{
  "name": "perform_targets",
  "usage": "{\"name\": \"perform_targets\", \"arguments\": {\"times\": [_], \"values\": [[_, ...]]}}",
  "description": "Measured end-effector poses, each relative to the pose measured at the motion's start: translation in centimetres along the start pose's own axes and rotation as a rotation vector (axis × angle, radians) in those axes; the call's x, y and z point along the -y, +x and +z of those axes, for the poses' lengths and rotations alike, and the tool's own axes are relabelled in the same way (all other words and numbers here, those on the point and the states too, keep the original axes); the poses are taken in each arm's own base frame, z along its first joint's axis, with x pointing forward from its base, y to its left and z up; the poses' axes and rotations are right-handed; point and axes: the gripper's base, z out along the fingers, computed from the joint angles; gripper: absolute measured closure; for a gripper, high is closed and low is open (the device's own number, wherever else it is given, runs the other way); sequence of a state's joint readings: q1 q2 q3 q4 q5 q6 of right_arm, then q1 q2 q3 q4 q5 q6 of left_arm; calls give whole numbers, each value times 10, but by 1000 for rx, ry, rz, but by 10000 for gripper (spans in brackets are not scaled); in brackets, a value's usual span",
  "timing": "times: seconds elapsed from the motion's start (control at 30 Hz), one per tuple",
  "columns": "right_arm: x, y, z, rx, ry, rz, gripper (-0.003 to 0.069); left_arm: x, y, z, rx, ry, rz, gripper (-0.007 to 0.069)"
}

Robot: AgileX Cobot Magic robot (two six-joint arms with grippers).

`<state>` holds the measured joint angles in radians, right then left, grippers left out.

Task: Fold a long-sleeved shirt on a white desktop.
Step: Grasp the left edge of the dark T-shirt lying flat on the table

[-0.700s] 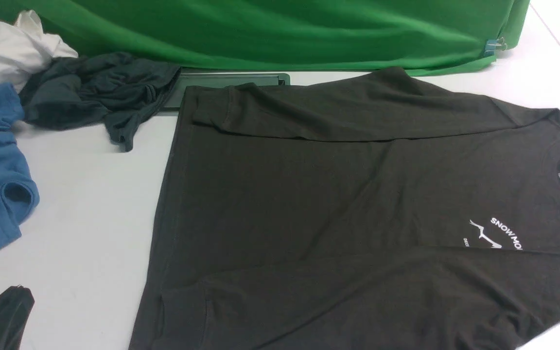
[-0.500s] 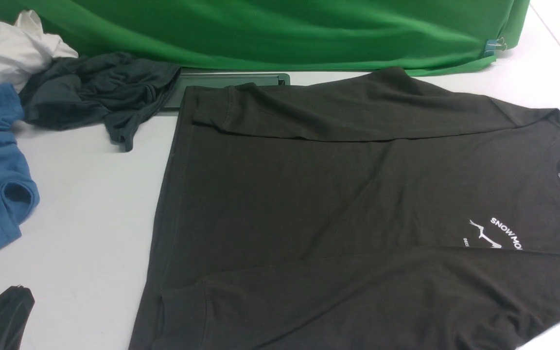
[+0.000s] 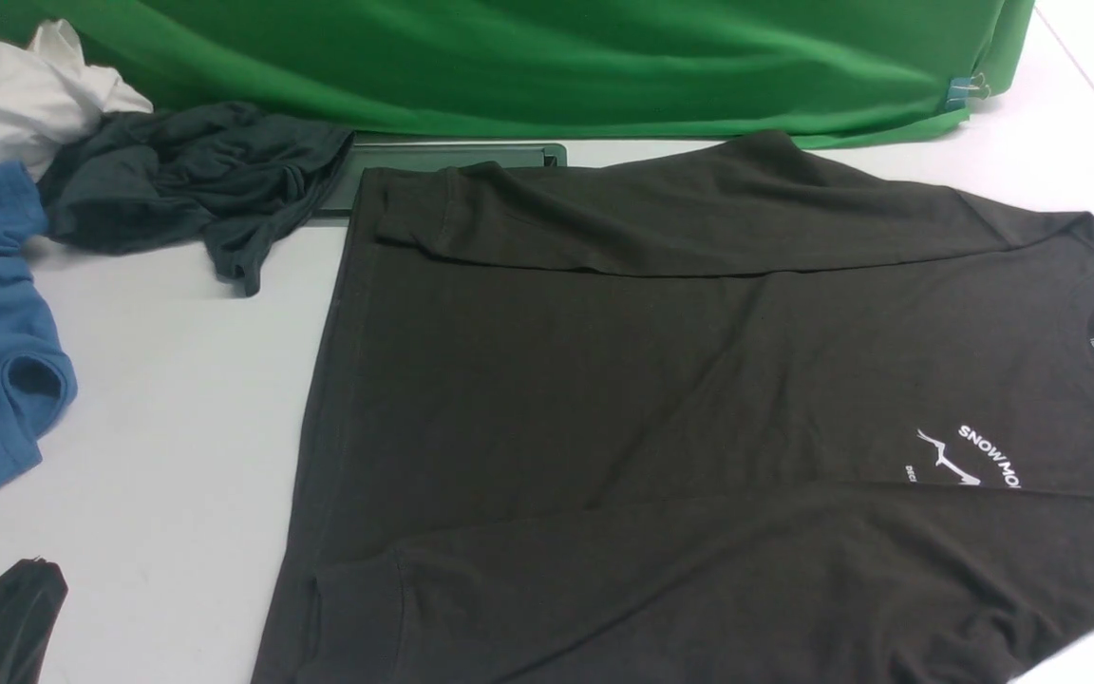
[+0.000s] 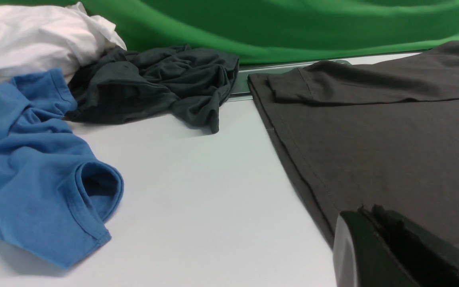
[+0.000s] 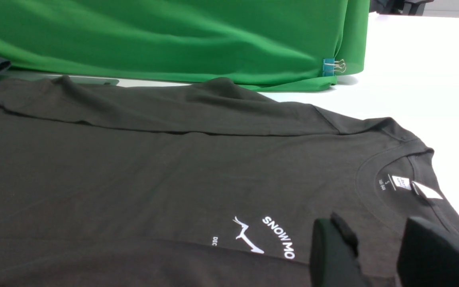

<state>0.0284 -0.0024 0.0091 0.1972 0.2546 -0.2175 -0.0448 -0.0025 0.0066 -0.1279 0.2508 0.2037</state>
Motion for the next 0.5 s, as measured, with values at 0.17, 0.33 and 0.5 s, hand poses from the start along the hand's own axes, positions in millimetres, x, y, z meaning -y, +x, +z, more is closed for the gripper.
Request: {"name": "perform_targets", "arguments": {"times": [0.17,0.33,0.5], "values": [[0,0,0,0,0,0,419,-1,-2,0,23,-6,5,603],[0,0,0,1,0,0,419,-4,-22,-3,243,-21,-225,603],[0,0,0,1,0,0,419,-10,-36,-8,423,-15,-494,603]]}}
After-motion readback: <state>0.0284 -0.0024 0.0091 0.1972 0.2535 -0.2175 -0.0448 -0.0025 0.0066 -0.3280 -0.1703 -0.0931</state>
